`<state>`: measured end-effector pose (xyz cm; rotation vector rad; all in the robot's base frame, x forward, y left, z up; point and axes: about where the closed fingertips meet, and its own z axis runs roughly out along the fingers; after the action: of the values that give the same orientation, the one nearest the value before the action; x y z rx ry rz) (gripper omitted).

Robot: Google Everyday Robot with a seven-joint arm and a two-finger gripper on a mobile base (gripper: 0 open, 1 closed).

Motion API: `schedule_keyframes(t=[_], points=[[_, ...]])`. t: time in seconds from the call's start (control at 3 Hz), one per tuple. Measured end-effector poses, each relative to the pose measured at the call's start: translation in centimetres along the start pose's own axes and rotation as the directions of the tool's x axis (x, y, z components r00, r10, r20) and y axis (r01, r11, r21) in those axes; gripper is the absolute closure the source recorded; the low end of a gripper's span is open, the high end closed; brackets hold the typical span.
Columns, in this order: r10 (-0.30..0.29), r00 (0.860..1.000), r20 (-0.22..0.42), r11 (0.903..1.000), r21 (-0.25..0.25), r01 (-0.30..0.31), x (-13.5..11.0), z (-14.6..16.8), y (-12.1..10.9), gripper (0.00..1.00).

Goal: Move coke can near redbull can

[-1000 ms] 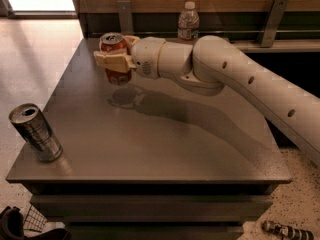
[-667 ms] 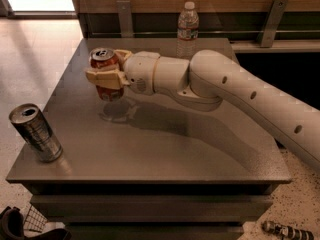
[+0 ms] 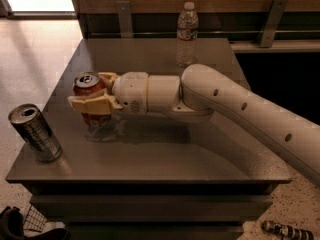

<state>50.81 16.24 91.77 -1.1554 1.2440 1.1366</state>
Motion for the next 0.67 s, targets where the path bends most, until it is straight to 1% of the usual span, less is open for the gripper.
schedule_keyframes(t=[0.33, 0.67], points=[[-0.002, 1.000, -0.006, 0.9918, -0.128, 0.002, 1.3, 1.1, 2.3, 1.00], [-0.003, 1.000, -0.027, 0.9715, -0.237, -0.004, 2.0, 1.9, 4.0, 1.00]])
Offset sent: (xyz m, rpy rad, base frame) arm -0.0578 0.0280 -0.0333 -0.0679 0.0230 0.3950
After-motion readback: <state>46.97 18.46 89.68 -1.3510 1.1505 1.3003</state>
